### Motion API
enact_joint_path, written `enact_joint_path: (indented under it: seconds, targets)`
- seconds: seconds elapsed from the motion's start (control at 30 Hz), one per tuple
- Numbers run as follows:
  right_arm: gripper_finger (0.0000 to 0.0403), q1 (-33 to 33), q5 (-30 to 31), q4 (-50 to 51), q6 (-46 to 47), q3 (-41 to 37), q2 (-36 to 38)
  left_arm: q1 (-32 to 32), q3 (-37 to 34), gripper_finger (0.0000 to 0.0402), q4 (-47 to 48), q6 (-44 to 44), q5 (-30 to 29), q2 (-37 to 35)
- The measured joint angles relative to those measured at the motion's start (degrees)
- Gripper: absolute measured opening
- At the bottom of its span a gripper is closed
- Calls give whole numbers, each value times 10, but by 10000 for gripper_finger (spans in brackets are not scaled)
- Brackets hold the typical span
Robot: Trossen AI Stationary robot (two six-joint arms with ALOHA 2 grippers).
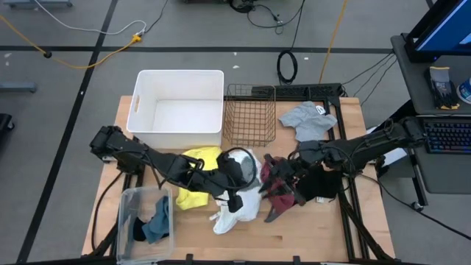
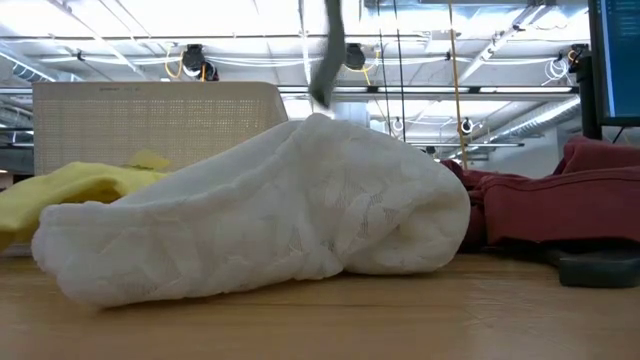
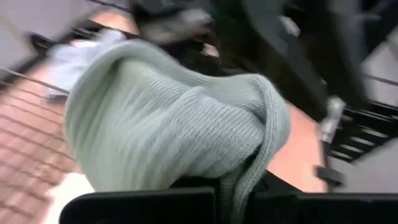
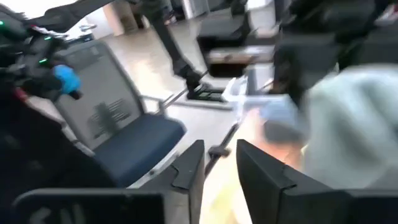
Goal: Pick & Place Cloths
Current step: Put the gray sock into the transparent bin
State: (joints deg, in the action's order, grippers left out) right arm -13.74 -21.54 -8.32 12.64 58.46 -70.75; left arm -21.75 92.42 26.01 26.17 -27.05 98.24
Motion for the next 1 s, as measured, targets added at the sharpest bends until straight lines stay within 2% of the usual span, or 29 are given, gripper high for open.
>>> enact_joint_path:
  seconds: [0.23, 0.57, 0.8, 1.0]
  targets:
    - [127, -1, -30, 51, 5, 0, 0, -29, 0, 2, 4, -20, -108, 0]
    - [131, 0, -29, 70, 2, 0, 0, -68, 0, 1, 15, -38, -197, -19]
    - [132, 0, -27, 72, 2, 0, 0, -91, 0, 0, 51, -19, -190, -62]
    - [132, 0, -27, 73, 2, 0, 0, -112, 1, 0, 152, 87, -135, -110]
